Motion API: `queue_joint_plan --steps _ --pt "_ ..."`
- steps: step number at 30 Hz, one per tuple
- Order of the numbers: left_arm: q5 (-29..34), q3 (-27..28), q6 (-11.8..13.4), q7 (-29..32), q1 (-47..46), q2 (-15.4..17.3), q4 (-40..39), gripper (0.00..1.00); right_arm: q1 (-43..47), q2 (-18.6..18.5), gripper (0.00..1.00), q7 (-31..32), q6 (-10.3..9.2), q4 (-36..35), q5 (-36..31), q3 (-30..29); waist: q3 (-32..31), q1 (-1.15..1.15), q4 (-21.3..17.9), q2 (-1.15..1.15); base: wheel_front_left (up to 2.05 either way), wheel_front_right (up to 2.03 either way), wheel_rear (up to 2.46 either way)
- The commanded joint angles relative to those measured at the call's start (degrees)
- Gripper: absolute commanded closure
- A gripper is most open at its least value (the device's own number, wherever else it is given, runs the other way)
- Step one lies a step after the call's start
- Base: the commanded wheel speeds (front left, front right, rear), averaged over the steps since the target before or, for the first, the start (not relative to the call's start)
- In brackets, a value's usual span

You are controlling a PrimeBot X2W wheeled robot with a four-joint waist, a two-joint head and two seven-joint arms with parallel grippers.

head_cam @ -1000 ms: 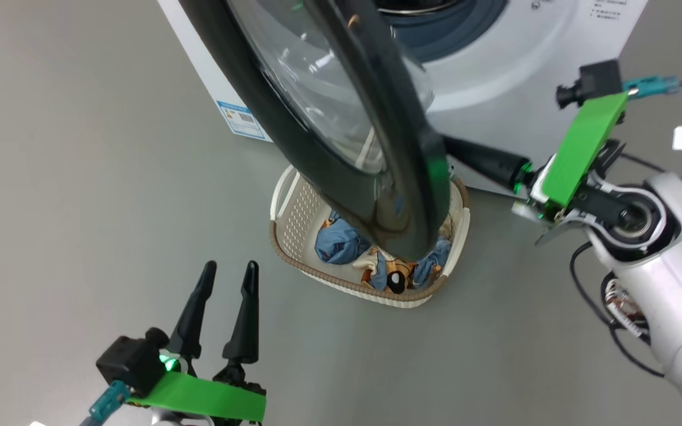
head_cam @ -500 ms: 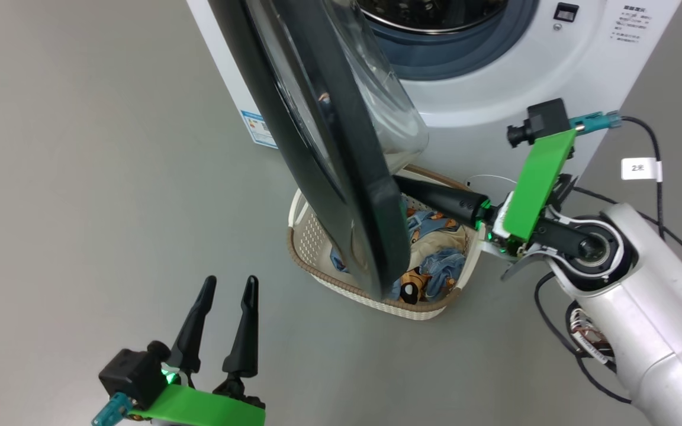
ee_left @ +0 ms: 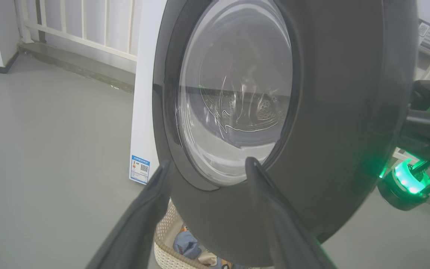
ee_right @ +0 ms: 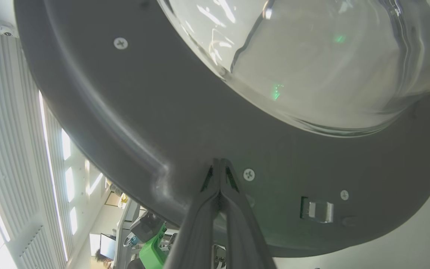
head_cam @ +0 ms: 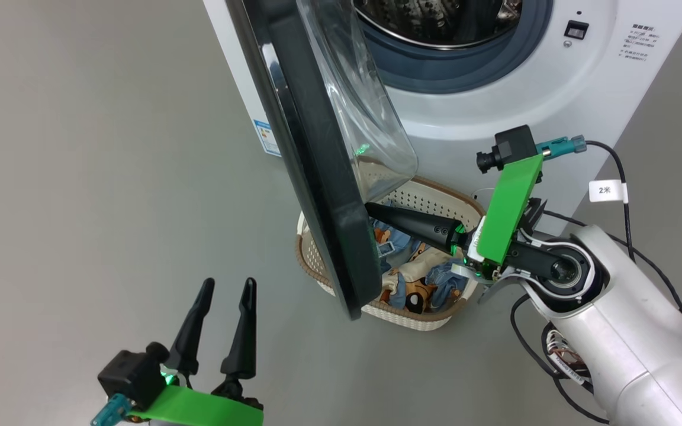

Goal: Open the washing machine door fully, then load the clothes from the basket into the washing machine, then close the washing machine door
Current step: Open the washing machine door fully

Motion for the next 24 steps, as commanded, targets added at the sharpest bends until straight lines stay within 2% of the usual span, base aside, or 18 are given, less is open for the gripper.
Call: queue_joint_plan --steps 1,5,6,8,10,11,24 --pt "0.9 2.2 0.0 -0.4 0.2 0.9 -0.8 0.0 0.9 1.7 1.0 -0.3 0.33 -1.5 -0.9 0.4 -0.4 0.0 -0.2 0.0 0.0 0.0 0.0" --pt "1.5 2.7 0.0 -0.4 0.4 0.9 -0.7 0.0 1.8 2.1 1.0 -1.9 0.33 -1.6 -1.2 -0.3 -1.2 0.0 -1.3 0.0 0.0 0.0 0.0" --pt "1.6 2.8 0.0 -0.4 0.4 0.9 -0.6 0.0 2.0 2.1 0.82 -2.6 0.33 -1.6 -1.3 -0.6 -1.4 0.0 -1.7 0.0 0.0 0.0 0.0" --pt "1.8 2.9 0.0 -0.4 0.2 0.9 -0.3 0.0 2.6 2.0 0.57 -3.8 0.33 -1.8 -1.5 -1.3 -1.9 0.0 -2.5 0.0 0.0 0.0 0.0" --pt "2.0 3.2 0.0 -0.4 0.1 1.0 0.1 0.0 3.3 1.6 0.05 -5.2 0.33 -2.0 -1.8 -2.0 -2.3 0.0 -3.3 0.0 0.0 0.0 0.0" --pt "2.0 3.3 0.0 -0.4 0.0 1.2 0.3 0.0 3.6 1.4 0.0 -5.9 0.33 -2.2 -2.0 -2.3 -2.5 0.0 -3.8 0.0 0.0 0.0 0.0" --pt "0.7 6.0 0.0 -0.4 1.4 4.1 1.0 0.0 9.8 -2.0 0.0 -14.5 0.33 -4.0 -3.7 -4.8 -5.9 0.0 -9.9 0.0 0.0 0.0 0.0"
